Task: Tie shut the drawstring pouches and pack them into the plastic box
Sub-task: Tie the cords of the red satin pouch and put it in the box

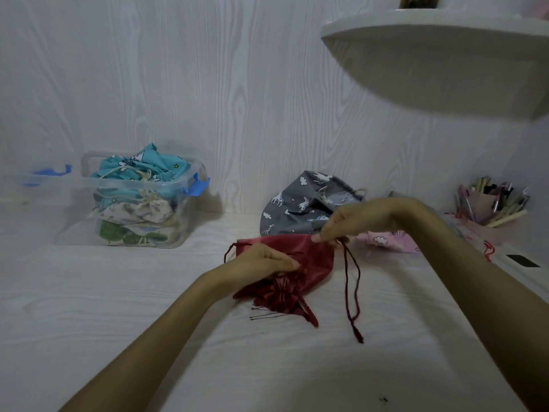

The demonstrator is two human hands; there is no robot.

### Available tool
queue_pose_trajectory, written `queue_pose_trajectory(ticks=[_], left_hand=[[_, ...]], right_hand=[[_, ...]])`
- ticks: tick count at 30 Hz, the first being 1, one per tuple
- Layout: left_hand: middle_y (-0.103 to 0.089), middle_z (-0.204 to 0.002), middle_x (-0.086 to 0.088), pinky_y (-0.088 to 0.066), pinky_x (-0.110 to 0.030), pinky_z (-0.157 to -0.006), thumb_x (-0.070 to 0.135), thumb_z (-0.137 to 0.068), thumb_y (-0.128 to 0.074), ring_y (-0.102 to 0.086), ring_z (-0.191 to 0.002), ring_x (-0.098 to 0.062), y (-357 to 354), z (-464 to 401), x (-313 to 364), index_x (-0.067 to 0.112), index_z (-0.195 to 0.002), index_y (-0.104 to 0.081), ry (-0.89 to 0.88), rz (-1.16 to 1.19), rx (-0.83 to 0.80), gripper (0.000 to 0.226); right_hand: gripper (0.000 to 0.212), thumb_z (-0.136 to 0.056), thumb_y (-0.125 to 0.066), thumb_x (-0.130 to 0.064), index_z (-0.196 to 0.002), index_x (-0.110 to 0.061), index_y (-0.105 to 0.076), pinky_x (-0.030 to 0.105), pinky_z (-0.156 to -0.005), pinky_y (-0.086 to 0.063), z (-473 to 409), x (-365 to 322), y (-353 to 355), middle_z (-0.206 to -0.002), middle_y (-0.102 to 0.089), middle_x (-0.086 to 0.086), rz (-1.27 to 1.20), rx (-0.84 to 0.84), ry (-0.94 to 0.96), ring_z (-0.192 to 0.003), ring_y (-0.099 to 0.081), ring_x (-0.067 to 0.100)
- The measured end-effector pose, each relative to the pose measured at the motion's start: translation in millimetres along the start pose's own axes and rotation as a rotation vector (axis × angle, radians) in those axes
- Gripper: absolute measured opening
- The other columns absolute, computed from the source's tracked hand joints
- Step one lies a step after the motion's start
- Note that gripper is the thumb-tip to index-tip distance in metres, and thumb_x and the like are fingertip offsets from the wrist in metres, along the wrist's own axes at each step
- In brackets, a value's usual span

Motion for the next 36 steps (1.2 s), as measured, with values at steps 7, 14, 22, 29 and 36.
queue_pose_trajectory(ticks=[7,14,22,29,36], left_hand=[[-0.055,-0.06,0.004,-0.032,-0.02,-0.056,0.023,-0.088,-0.056,-0.041,-0.045,-0.004,-1,-14,29,0.014,-0.071,-0.07,0.059,0.028,-0.071,0.024],[-0.064,-0.058,0.019,-0.04,-0.01,-0.051,0.032,-0.098,-0.046,-0.043,-0.048,0.002,-10,-12,22,0.014,-0.064,-0.062,0.024,-0.178,-0.16,0.042],[-0.051,-0.066,0.0,-0.036,-0.017,-0.059,0.032,-0.097,-0.048,-0.042,-0.054,-0.006,14,-24,13,0.021,-0.058,-0.073,0.017,0.096,-0.008,0.048],[-0.07,-0.086,-0.008,-0.049,-0.018,-0.069,0.033,-0.095,-0.052,-0.064,-0.074,-0.012,42,-53,30,-0.001,-0.097,-0.07,0.007,0.038,0.045,0.039],[-0.053,-0.076,-0.013,-0.047,-0.024,-0.073,0.027,-0.097,-0.05,-0.052,-0.074,-0.022,70,-73,56,0.003,-0.079,-0.059,-0.11,-0.041,0.182,0.031]], right_hand=[[0.043,-0.088,-0.056,-0.05,-0.059,-0.018,-0.057,0.024,-0.074,-0.042,-34,-40,18,-0.065,-0.057,-0.005,0.024,0.186,0.028,-0.068,-0.053,0.012],[0.031,-0.088,-0.06,-0.042,-0.101,-0.015,-0.071,0.03,-0.108,-0.035,-53,-96,23,-0.11,-0.067,-0.004,-0.028,0.174,0.184,-0.109,-0.056,0.014],[0.029,-0.094,-0.051,-0.036,-0.086,-0.011,-0.063,0.028,-0.068,-0.048,-50,-52,30,-0.083,-0.064,0.006,0.014,0.314,-0.082,-0.075,-0.061,0.021],[0.067,-0.086,-0.035,-0.07,-0.096,-0.01,-0.064,0.03,-0.079,-0.051,-65,1,9,-0.087,-0.068,0.003,-0.133,0.31,-0.246,-0.08,-0.064,0.018],[0.047,-0.086,-0.06,-0.05,-0.103,-0.007,-0.07,0.034,-0.08,-0.055,-91,4,19,-0.097,-0.073,0.01,-0.619,0.452,-0.075,-0.087,-0.069,0.025]])
Point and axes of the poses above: each hand's wrist, its own z-axis away from the middle knuckle, its own y-axis out of the back of the hand, x = y × z, the point moved 3 cm from there along -z, towards the middle knuckle
